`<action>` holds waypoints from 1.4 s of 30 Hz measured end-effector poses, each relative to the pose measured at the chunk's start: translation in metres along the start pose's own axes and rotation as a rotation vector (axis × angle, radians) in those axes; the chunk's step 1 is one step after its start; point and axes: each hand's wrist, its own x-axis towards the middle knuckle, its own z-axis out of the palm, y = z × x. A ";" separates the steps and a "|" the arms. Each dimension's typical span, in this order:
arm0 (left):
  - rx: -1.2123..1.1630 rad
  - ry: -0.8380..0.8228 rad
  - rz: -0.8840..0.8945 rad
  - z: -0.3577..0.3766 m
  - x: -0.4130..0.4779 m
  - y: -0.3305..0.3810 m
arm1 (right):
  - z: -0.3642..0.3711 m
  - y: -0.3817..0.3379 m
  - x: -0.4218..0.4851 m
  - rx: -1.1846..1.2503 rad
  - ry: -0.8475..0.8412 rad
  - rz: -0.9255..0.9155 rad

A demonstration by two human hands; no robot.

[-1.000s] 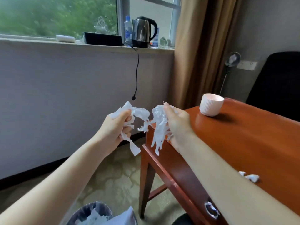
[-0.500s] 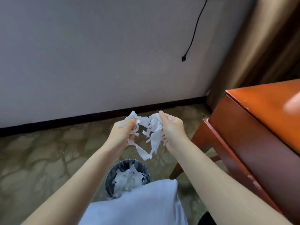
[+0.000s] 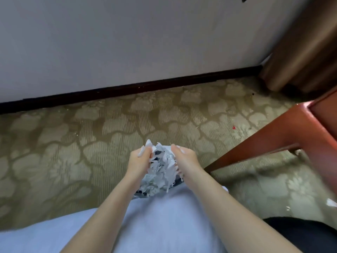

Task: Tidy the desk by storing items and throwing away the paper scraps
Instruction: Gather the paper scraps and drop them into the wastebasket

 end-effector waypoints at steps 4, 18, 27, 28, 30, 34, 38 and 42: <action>0.043 0.000 -0.004 0.005 0.017 -0.021 | 0.020 0.023 0.029 -0.009 -0.019 0.044; 0.227 -0.012 -0.367 0.000 0.047 -0.062 | 0.017 0.051 0.061 -0.216 -0.186 0.300; 0.221 -0.211 -0.101 0.014 0.001 -0.007 | -0.029 0.030 0.024 -0.346 -0.100 0.008; 0.254 -0.248 -0.032 0.019 -0.008 0.005 | -0.035 0.026 0.017 -0.384 -0.083 -0.055; 0.376 -0.324 0.127 0.026 -0.026 0.029 | -0.051 0.011 -0.002 -0.457 -0.066 -0.161; 0.737 -0.534 0.423 0.034 -0.064 0.090 | -0.094 -0.024 -0.054 -0.723 -0.071 -0.327; 1.007 -0.571 0.603 0.043 -0.112 0.154 | -0.134 -0.058 -0.121 -0.920 0.051 -0.488; 1.115 -0.596 0.784 0.060 -0.170 0.200 | -0.170 -0.077 -0.201 -1.120 0.224 -0.626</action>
